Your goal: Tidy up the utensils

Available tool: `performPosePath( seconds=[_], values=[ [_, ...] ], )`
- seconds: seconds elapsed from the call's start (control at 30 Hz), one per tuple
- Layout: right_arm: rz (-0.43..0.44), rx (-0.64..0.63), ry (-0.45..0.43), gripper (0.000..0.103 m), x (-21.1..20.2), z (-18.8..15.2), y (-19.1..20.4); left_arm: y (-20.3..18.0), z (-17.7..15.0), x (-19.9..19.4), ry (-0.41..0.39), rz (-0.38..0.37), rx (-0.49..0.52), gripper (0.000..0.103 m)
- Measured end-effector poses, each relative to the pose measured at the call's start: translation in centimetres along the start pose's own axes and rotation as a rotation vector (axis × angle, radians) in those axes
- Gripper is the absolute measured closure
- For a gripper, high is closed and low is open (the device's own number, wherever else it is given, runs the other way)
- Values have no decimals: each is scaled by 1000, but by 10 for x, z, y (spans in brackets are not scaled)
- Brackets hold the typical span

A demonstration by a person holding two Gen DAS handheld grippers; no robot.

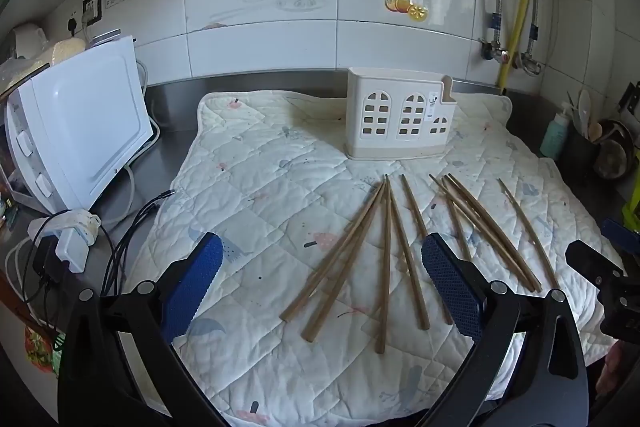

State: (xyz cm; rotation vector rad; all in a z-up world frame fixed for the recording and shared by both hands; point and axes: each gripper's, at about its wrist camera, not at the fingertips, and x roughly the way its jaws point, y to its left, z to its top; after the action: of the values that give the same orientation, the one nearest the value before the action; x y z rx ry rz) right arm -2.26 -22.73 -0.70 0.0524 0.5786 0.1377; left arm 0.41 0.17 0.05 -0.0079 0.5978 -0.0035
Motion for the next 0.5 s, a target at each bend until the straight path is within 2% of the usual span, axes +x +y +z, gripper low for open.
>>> performPosePath(
  seconds=[0.5],
  values=[
    [-13, 6, -12, 6, -3, 4, -3, 14, 0, -11, -44, -4, -23, 5]
  ],
)
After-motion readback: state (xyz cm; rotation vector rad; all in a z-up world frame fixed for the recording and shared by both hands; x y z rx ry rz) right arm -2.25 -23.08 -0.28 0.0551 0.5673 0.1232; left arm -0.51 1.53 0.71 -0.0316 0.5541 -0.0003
